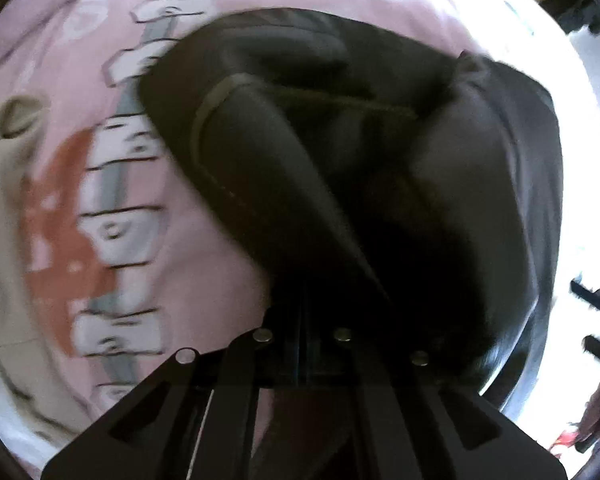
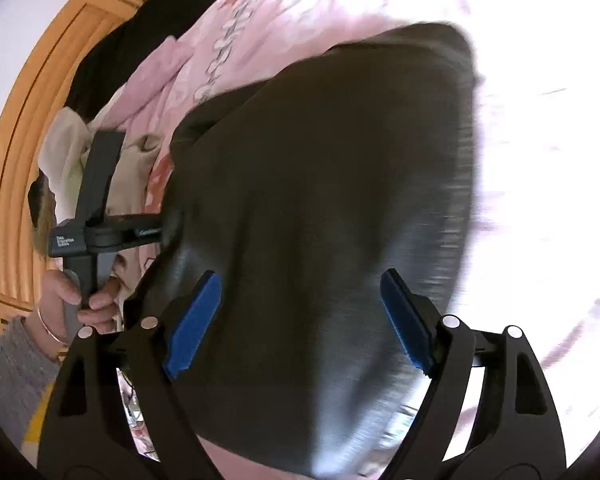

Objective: Fold large clothes

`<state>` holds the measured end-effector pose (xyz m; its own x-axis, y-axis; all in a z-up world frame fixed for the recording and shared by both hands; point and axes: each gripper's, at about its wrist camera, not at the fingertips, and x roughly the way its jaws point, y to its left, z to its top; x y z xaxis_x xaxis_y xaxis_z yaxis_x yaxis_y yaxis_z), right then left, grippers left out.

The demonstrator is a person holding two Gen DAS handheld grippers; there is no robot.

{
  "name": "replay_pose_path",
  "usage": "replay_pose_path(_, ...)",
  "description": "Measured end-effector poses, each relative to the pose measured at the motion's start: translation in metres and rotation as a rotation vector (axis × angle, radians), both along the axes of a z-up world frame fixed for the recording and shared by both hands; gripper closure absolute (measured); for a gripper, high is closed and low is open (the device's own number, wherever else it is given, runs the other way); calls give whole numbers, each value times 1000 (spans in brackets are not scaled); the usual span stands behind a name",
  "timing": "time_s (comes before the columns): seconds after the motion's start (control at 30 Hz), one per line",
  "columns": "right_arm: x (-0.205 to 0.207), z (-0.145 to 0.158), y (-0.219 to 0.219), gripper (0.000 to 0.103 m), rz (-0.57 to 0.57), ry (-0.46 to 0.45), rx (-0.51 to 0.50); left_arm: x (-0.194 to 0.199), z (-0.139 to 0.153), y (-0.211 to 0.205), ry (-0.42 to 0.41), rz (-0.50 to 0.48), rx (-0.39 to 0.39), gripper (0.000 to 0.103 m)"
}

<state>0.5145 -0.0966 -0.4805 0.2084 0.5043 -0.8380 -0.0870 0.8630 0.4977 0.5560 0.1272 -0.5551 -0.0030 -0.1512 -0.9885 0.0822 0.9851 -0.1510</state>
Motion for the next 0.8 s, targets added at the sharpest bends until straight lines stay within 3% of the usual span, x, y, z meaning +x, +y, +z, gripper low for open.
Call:
replay_pose_path(0.13,-2,4,-44,12,-64,-5,58,-16,29,16,2,-102,75,90)
replay_pose_path(0.2,-5,-2,-58,11,-83,13,106,-26,49,29,-13,-139,134,75)
replay_pose_path(0.23,-8,-7,-64,11,-96,23,133,-30,58,35,-28,-132,150,61)
replay_pose_path(0.27,-10,-12,-69,11,-108,38,180,-32,66,39,-40,-118,132,43)
replay_pose_path(0.3,-11,-19,-73,11,-128,59,236,-35,75,44,-51,-96,89,32)
replay_pose_path(0.37,-12,-36,-78,11,-186,120,374,-41,94,48,-81,-53,-74,7)
replay_pose_path(0.43,-13,-55,-84,10,-259,188,483,-43,93,46,-43,7,-215,8)
replay_pose_path(0.5,-13,-72,-89,10,-314,244,556,-44,81,30,-24,48,-304,8)
replay_pose_path(0.63,-10,-84,-85,10,-320,244,571,-57,81,25,-43,48,-375,8)
replay_pose_path(0.7,-6,-84,-76,10,-289,240,563,-62,88,10,-81,20,-347,8)
replay_pose_path(0.8,0,-81,-62,10,-244,218,514,-68,92,-17,-144,-59,-187,8)
